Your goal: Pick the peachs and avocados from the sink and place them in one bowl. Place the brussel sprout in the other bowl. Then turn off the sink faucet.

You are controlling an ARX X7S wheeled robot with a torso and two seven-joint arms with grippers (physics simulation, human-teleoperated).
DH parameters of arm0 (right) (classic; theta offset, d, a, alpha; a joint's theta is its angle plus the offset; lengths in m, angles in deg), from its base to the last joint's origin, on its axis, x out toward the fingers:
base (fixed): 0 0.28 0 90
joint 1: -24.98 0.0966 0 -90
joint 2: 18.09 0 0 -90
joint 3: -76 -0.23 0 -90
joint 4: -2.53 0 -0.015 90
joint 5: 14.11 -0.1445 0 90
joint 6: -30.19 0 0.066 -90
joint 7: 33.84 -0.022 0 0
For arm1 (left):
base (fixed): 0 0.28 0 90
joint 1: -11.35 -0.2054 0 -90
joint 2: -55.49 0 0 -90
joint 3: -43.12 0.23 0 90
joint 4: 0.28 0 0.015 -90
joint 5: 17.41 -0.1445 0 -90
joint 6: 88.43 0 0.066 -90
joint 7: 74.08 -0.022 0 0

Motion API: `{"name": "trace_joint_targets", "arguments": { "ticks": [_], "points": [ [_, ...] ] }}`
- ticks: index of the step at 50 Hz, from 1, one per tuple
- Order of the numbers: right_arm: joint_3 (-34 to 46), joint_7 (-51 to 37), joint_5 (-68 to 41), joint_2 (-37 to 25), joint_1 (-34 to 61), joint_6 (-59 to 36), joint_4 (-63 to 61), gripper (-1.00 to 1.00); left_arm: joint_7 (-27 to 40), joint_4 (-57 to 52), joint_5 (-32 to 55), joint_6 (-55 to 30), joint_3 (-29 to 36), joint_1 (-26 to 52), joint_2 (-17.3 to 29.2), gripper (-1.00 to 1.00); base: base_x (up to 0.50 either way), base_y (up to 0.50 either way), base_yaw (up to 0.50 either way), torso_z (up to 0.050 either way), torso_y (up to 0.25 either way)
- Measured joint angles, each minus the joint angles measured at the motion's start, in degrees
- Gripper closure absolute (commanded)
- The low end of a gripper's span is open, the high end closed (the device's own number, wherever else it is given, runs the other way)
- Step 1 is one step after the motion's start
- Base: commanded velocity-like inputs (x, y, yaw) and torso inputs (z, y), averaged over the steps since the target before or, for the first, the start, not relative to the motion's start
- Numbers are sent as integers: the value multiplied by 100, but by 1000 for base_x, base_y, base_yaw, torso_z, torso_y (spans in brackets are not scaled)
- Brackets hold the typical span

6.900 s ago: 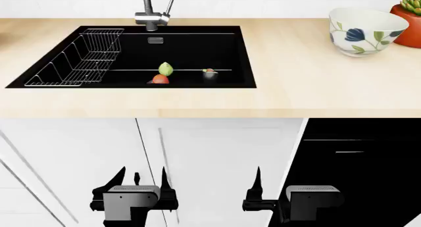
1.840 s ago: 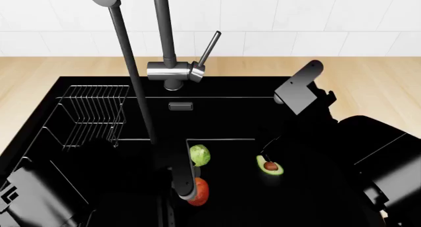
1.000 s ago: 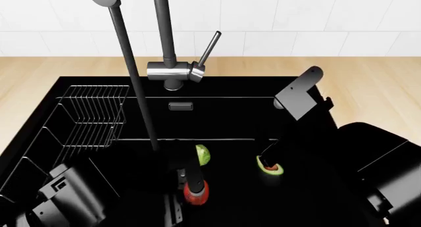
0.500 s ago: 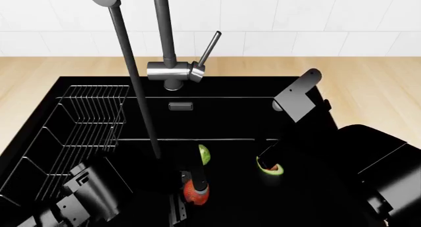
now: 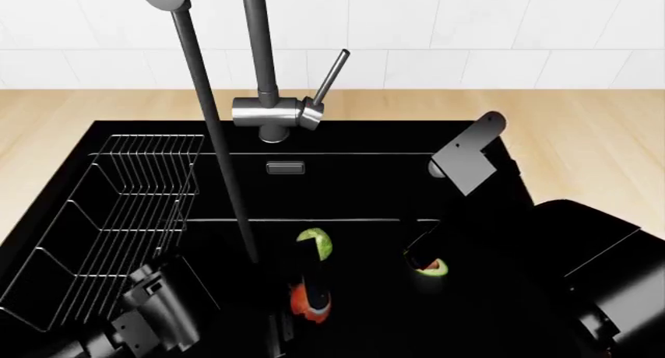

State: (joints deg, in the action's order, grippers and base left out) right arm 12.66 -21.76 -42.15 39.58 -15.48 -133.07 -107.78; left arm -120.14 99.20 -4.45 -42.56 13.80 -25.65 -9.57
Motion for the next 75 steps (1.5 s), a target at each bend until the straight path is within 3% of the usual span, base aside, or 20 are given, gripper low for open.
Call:
{"name": "trace_joint_targets", "arguments": {
  "ticks": [21, 38, 54, 75],
  "points": [
    [-29, -31, -36, 11, -50, 83, 26, -100, 28, -638, 70, 187, -106, -145, 233, 100, 0, 0, 0, 0, 0],
    [116, -178, 35, 53, 279, -186, -10, -100, 345, -1860, 656, 354, -977, -390, 681, 100, 0, 0, 0, 0, 0],
    [443, -358, 206, 49, 547, -388, -24, -100, 1035, -2741, 793, 321, -1746, -383, 1037, 100, 0, 0, 0, 0, 0],
    [1001, -426, 314, 74, 601, -519, -42, -100, 2207, -2587, 416, 156, -2449, -196, 956, 100, 0, 0, 0, 0, 0]
  ]
}}
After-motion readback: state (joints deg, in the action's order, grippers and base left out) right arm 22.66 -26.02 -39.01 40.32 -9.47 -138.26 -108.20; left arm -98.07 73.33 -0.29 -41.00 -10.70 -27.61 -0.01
